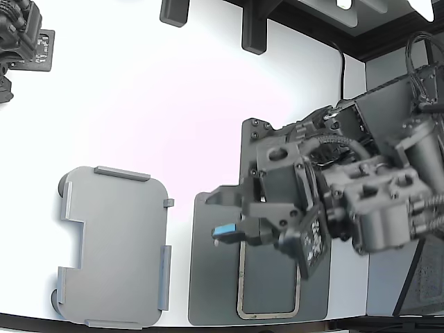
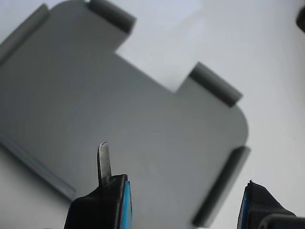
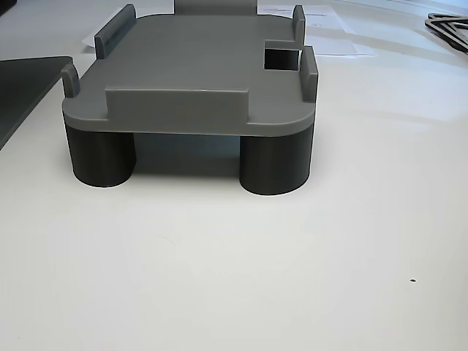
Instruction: Move top rectangular frame to the holder.
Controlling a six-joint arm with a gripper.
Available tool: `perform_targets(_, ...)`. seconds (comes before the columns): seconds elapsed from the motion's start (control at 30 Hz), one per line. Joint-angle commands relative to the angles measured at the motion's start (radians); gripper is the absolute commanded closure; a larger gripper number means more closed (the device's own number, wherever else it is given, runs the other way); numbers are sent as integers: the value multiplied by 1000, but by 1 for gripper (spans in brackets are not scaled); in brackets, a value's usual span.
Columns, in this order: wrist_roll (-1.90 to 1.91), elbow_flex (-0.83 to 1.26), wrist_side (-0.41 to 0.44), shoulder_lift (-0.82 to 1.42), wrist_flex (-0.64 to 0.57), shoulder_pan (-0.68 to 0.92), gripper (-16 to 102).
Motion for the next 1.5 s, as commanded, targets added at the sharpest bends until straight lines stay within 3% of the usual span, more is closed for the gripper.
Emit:
perform_targets(0.0,97,-147,66,-149,97,161,-8)
perform_targets(0.2,221,-202,31,-239,163,305,-6)
perform_targets(0.4,288,-345,-3,-414,285,417,-13)
perform_targets(0.63,215,-486,-158,-607,402,454,-14)
perform_targets(0.8,161,-591,-204,-732,486,500,-14)
perform_targets(1.3,-64,-460,-249,-756,443,541,-14)
perform_targets(1.47,-97,-448,-278,-770,410,537,-7)
